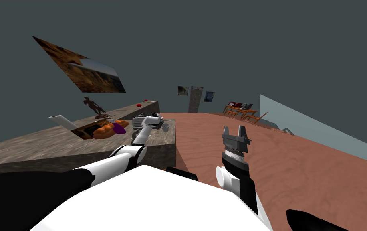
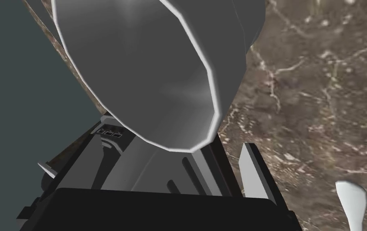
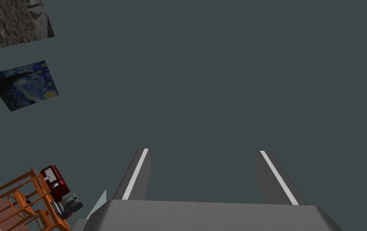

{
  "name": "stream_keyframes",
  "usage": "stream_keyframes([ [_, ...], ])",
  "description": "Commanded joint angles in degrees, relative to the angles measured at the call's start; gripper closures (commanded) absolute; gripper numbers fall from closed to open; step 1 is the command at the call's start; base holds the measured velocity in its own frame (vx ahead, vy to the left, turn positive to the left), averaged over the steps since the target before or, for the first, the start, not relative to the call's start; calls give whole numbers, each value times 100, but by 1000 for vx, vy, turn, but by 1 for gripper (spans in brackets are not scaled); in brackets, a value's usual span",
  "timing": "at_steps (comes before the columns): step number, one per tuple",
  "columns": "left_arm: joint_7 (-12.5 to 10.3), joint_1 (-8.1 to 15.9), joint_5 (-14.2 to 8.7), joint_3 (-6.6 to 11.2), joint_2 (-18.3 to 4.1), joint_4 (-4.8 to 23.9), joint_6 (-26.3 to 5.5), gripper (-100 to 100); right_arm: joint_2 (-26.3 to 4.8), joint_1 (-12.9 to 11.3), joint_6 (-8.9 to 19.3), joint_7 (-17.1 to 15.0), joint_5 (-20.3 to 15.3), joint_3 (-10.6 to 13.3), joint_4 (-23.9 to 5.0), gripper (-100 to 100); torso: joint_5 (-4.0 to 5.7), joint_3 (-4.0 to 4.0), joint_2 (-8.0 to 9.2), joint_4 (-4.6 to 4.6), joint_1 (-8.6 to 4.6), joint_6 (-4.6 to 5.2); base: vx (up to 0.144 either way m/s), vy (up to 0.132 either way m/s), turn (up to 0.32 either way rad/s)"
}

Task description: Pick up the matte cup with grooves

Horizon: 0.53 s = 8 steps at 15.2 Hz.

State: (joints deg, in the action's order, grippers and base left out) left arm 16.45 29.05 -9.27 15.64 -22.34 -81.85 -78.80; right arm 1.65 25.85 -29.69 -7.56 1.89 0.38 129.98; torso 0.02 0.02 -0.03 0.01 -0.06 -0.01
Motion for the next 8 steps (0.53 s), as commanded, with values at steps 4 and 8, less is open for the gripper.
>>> stream_keyframes([
  [4, 101, 211, -23, 46, -17, 195, -558, -100, 0, 0, 0, 0, 0, 0, 0, 0, 0, 1, -1, 0, 0, 0, 11, -9, -22],
  [8, 230, 487, -54, 111, -41, 462, -1059, -100, 0, 0, 0, 0, 0, 0, 0, 0, -1, 1, -1, 1, 2, -1, 14, -6, -23],
])
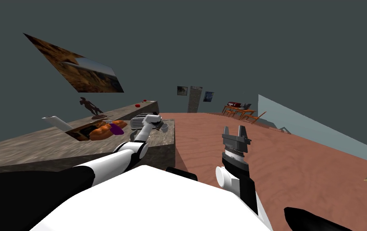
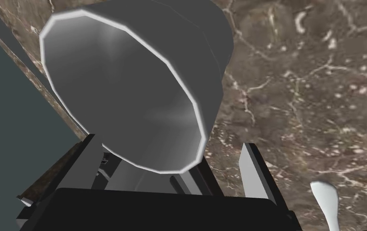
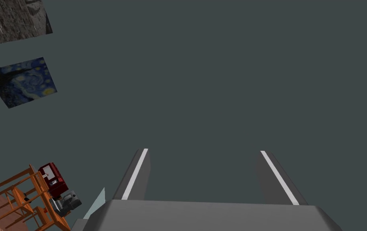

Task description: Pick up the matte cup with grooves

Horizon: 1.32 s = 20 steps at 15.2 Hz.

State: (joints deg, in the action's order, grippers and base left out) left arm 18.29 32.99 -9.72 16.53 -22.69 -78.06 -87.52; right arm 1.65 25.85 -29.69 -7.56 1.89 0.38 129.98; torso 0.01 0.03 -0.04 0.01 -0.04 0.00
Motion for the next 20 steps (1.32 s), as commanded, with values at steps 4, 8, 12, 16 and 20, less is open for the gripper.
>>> stream_keyframes([
  [4, 103, 210, -22, 49, -15, 202, -576, -100, 0, 0, 0, 0, 0, 0, 0, 0, 0, -1, 1, 0, 1, 0, 12, -3, -19],
  [8, 198, 404, -44, 97, -30, 405, -1033, -100, 0, 0, 0, 0, 0, 0, 0, 0, -1, 0, 0, 0, 2, -1, 12, 0, -15],
  [12, 289, 585, -63, 144, -42, 605, -1475, -100, 0, 0, 0, 0, 0, 0, 0, 0, -1, -4, 7, -1, 4, -1, 0, 0, 0],
  [16, 277, 545, -56, 115, -4, 725, -1336, -100, 0, 0, 0, 0, 0, 0, 0, 0, -1, -4, 7, -1, 3, -2, 0, 0, 0],
  [20, 268, 518, -49, 93, 21, 814, -1232, -100, 0, 0, 0, 0, 0, 0, 0, 0, -3, -4, 9, -1, 7, -1, -5, 6, -17],
])
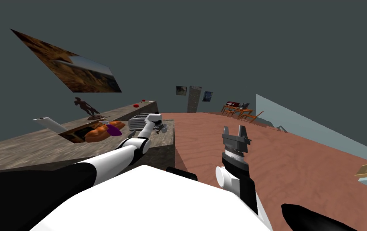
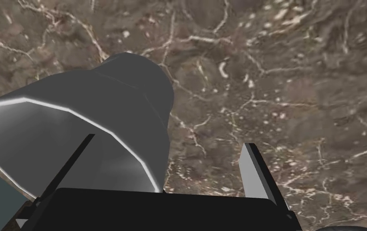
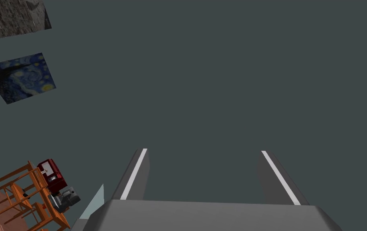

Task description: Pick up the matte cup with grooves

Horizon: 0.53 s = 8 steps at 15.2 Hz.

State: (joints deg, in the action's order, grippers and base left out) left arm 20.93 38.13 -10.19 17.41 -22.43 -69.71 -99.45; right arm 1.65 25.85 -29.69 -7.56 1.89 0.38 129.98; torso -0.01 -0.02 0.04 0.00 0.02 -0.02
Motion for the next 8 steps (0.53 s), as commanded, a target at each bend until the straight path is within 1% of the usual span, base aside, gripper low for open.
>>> stream_keyframes([
  [1, 0, 0, 0, 0, 0, 0, 0, 100, 0, 0, 0, 0, 0, 0, 0, 0, 0, 0, 0, 0, 0, 0, 0, 0, 0],
  [5, -6, 11, -2, 5, -4, -6, 2, 100, 0, 0, 0, 0, 0, 0, 0, 0, -5, 2, 3, 7, 2, -1, -1, 0, 3],
  [6, 18, 44, -12, 35, -40, -136, -185, 100, 0, 0, 0, 0, 0, 0, 0, 0, -5, 2, 2, 6, 2, 0, 6, 0, 13],
  [8, 33, 84, -19, 60, -70, -213, -312, 100, 0, 0, 0, 0, 0, 0, 0, 0, -1, 1, 0, 2, 2, -1, 10, -4, 26],
])
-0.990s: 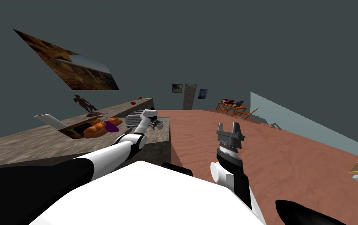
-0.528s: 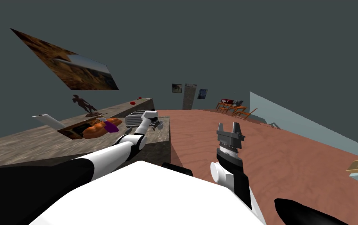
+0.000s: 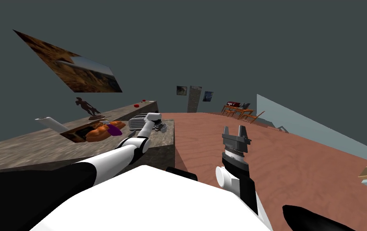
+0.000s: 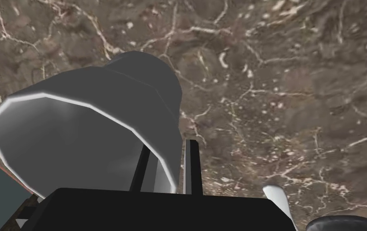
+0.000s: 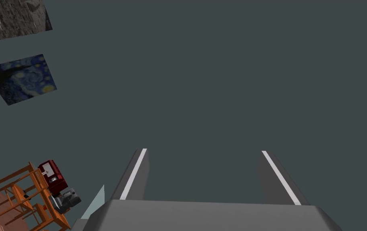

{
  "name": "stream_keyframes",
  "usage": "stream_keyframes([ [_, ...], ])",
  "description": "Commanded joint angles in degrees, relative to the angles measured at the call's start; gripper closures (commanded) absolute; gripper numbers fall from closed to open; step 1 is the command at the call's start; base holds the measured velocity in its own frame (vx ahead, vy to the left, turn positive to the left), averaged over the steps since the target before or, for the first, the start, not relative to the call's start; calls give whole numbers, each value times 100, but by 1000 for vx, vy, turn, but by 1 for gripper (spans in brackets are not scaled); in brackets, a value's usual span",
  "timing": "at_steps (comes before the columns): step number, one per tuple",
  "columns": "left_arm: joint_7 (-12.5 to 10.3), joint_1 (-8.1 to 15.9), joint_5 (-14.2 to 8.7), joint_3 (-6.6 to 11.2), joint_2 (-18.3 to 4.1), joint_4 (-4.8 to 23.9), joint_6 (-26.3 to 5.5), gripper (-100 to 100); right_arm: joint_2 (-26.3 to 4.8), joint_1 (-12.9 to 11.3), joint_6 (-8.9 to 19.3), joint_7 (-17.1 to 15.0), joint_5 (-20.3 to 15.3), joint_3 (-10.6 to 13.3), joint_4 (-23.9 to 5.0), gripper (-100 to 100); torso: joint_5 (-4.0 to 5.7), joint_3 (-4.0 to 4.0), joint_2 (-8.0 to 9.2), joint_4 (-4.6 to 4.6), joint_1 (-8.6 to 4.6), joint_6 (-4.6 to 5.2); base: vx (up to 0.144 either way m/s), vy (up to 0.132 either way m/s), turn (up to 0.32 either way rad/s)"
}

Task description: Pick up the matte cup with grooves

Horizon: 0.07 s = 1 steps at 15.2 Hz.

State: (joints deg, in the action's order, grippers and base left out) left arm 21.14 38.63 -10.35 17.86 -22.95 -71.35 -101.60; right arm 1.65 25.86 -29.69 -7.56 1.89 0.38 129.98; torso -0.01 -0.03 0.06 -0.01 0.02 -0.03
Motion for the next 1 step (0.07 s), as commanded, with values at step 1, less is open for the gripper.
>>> stream_keyframes([
  [1, 0, 0, 0, 0, 0, 0, 0, 100, 0, 0, 0, 0, 0, 0, 0, 0, 0, 0, 0, 0, 0, 0, 3, -5, 13],
])
